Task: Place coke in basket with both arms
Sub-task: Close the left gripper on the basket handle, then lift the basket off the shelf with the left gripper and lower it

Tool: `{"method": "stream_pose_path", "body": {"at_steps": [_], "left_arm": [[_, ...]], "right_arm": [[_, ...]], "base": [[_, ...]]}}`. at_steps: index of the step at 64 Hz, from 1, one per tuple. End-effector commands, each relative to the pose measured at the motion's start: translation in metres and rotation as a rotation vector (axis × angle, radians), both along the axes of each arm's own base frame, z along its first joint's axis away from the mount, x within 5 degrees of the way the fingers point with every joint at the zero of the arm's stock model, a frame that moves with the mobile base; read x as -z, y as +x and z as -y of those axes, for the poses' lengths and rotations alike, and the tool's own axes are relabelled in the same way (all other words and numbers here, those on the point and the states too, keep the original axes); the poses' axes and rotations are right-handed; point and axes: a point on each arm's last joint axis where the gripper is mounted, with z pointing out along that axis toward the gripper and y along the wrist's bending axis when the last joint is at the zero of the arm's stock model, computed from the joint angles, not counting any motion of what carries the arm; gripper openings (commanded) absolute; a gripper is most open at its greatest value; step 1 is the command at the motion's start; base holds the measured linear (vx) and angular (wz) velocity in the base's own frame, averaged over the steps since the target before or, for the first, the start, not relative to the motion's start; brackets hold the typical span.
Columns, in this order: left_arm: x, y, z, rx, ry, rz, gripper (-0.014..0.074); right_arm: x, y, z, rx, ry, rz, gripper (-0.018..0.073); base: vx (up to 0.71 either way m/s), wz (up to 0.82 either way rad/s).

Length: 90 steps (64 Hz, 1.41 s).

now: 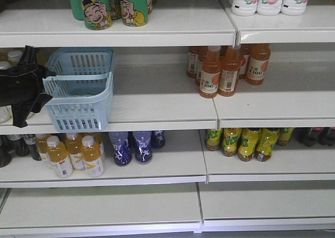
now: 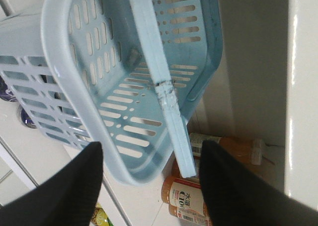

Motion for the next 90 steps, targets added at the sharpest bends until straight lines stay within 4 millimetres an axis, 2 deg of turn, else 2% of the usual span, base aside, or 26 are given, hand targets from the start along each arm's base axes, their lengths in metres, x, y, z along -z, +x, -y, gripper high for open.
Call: {"method": "stream_pose_path", "body": {"at_steps": [1,46,54,61,66,77,90], "left_arm": [[-0.023,0.007,0.0,-0.021,-0.016,0.076,0.0407],[-0.012,0.08,0.008,0.044,-0.094,0.091,0.0398],[-0.012,0.09,0.011,0.099,-0.054,0.106,0.0316],[-0.013,0.092,0.011,0.133,0.0,0.133,0.0153],[-0.014,0.092,0.012,0.158,0.007,0.15,-0.0007],[-0.017,0.09,0.021,0.301,0.046,0.201,-0.0008],[-0.021,0.081,0.037,0.507,-0.027,0.236,-0.0008]], "right_arm": [[-0.005,-0.001,0.0,-0.006,-0.008,0.086,-0.0009],[-0.005,-0.001,0.0,-0.006,-0.008,0.086,-0.0009],[-0.005,-0.001,0.0,-0.006,-0.008,0.086,-0.0009],[-0.005,-0.001,0.0,-0.006,-0.008,0.086,-0.0009],[-0.005,-0.001,0.0,-0.006,-0.008,0.086,-0.0009],[-0.005,-0.001,0.0,-0.006,-0.008,0.086,-0.0009],[-0.005,-0.001,0.0,-0.006,-0.008,0.086,-0.0009]], "base": [[0.0,0.0],[0.0,0.0],[0.0,0.0],[0.0,0.0],[0.0,0.0],[0.0,0.0],[0.0,0.0]]}}
